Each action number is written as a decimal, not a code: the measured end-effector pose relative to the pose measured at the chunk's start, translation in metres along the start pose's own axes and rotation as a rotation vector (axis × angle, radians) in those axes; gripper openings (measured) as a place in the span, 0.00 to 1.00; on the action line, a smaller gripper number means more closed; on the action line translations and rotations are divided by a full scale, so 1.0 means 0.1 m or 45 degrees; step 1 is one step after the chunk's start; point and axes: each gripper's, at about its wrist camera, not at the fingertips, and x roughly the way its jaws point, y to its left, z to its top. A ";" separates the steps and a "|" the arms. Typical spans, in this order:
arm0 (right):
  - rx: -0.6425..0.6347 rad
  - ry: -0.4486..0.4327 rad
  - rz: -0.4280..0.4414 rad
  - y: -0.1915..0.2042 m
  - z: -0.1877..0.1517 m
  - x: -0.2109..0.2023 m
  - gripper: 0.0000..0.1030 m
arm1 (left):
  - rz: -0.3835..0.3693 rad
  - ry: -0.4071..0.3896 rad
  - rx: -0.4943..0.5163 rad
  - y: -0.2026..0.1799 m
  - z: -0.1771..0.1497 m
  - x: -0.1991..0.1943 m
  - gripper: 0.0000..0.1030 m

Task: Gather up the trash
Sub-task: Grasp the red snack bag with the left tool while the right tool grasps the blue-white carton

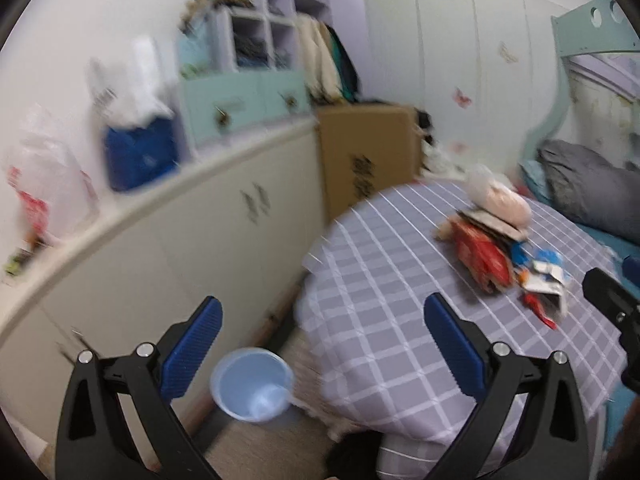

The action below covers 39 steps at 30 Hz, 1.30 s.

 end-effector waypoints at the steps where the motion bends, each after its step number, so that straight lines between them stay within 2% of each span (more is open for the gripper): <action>1: 0.020 0.016 -0.020 -0.10 -0.03 0.04 0.94 | -0.041 0.027 0.000 -0.04 -0.01 0.08 0.96; 4: 0.082 0.062 -0.118 -0.45 -0.14 0.14 0.94 | -0.118 0.106 0.029 -0.24 -0.03 0.31 0.96; 8: 0.132 0.087 -0.188 -0.68 -0.20 0.20 0.94 | -0.258 0.201 -0.001 -0.47 -0.01 0.57 0.96; 11: 0.130 0.116 -0.249 -0.78 -0.25 0.28 0.94 | -0.316 0.231 -0.011 -0.61 0.02 0.67 0.96; 17: 0.118 0.169 -0.298 -0.89 -0.34 0.52 0.94 | -0.377 0.273 -0.017 -0.84 0.16 0.85 0.96; 20: 0.222 0.159 -0.254 -1.04 -0.33 0.56 0.94 | -0.368 0.248 -0.021 -0.93 0.25 0.90 0.95; 23: 0.318 0.124 -0.226 -1.16 -0.27 0.61 0.94 | -0.387 0.226 -0.007 -1.07 0.35 1.01 0.82; 25: 0.363 0.123 -0.226 -1.22 -0.23 0.69 0.93 | -0.393 0.255 -0.006 -1.13 0.38 1.10 0.71; 26: 0.416 0.135 -0.207 -1.30 -0.22 0.75 0.91 | -0.405 0.278 -0.011 -1.17 0.40 1.17 0.68; 28: 0.473 0.161 -0.208 -1.38 -0.21 0.82 0.75 | -0.425 0.295 -0.022 -1.20 0.41 1.23 0.64; 33: 0.581 0.229 -0.154 -1.57 -0.21 0.97 0.54 | -0.442 0.309 -0.009 -1.30 0.44 1.40 0.64; 35: 0.574 0.250 -0.132 -1.61 -0.20 1.03 0.51 | -0.448 0.338 0.006 -1.34 0.44 1.48 0.64; 36: 0.579 0.255 -0.120 -1.62 -0.20 1.04 0.47 | -0.439 0.341 0.010 -1.36 0.43 1.51 0.60; 37: 0.590 0.261 -0.106 -1.65 -0.20 1.05 0.46 | -0.439 0.342 0.012 -1.35 0.42 1.53 0.49; 38: 0.595 0.267 -0.092 -1.67 -0.20 1.05 0.45 | -0.450 0.357 0.012 -1.36 0.42 1.57 0.43; 39: 0.593 0.272 -0.080 -1.67 -0.19 1.05 0.42 | -0.460 0.373 0.003 -1.36 0.42 1.59 0.32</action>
